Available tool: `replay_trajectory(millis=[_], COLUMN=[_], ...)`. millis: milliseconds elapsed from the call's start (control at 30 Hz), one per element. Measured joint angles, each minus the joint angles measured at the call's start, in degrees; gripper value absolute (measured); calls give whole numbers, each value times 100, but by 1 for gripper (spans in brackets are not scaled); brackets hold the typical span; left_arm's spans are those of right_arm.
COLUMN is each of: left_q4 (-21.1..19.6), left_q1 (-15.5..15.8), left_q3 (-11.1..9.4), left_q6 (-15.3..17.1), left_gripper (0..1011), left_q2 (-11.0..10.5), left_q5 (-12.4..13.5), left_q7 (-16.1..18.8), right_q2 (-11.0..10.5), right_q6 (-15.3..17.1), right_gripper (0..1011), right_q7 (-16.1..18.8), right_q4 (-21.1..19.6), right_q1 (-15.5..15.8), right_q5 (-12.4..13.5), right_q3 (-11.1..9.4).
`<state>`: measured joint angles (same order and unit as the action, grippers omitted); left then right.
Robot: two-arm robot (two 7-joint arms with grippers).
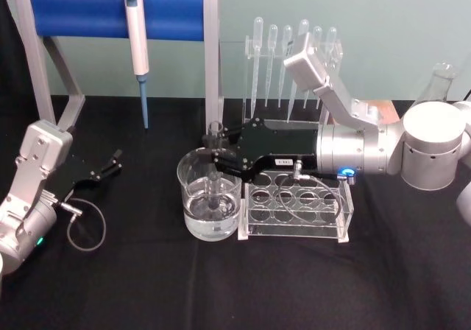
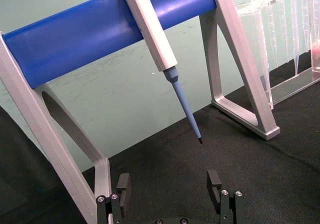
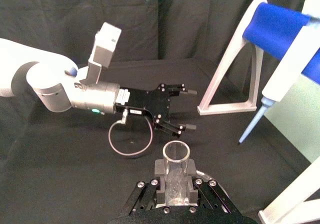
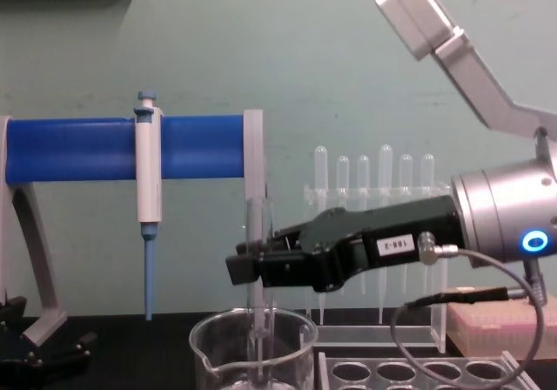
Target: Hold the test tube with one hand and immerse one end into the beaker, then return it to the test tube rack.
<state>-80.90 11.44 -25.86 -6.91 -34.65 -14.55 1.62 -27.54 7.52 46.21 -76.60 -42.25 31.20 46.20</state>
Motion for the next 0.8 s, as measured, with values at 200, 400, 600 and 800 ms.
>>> replay_trajectory(millis=[200, 400, 600, 800], left_q4=[0, 0, 0, 0], left_q1=[0, 0, 0, 0], left_q3=[0, 0, 0, 0], left_q6=[0, 0, 0, 0], left_gripper=[1000, 1000, 1000, 1000], left_q2=[0, 0, 0, 0], left_q5=[0, 0, 0, 0], left_q7=[0, 0, 0, 0], right_q2=[44, 65, 94, 118], right_q6=[-36, -60, -78, -84], right_gripper=[238, 239, 239, 239], right_q7=[-21, -31, -28, -33], right_q4=[89, 113, 129, 145], right_q1=[97, 173, 215, 247], right_q5=[-68, -113, -134, -160], right_q3=[-45, -108, -152, -180])
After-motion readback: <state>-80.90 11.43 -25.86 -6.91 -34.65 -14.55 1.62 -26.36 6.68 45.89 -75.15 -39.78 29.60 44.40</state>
